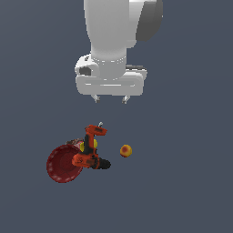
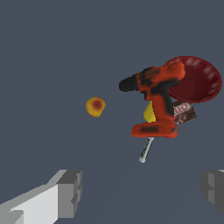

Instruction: Pick up a designated object from a clutter of objects.

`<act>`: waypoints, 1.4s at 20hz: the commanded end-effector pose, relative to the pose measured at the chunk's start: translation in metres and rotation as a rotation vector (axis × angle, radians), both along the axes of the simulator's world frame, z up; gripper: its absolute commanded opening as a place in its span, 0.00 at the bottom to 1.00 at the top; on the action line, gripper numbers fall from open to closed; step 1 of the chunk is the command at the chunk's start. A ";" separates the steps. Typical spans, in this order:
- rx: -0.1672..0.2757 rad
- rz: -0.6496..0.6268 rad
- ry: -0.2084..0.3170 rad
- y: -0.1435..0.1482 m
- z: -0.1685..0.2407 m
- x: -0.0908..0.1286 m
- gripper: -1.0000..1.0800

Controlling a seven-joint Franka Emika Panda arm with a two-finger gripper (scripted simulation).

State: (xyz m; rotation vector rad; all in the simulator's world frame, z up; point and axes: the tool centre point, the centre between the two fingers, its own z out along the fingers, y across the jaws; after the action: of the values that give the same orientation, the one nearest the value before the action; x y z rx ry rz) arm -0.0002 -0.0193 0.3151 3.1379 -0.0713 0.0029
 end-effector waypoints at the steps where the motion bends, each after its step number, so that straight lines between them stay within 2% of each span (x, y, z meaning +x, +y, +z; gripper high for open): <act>1: 0.000 0.000 0.000 0.000 0.000 0.000 0.96; 10: 0.025 -0.024 -0.029 -0.010 0.008 0.001 0.96; 16: 0.025 -0.028 -0.028 -0.011 0.004 0.002 0.96; 22: 0.028 -0.057 -0.026 -0.018 -0.020 0.003 0.96; 28: 0.030 -0.110 -0.021 -0.033 -0.065 0.002 0.96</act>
State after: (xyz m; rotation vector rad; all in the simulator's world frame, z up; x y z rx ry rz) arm 0.0027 -0.0479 0.2631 3.1608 -0.2225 0.0382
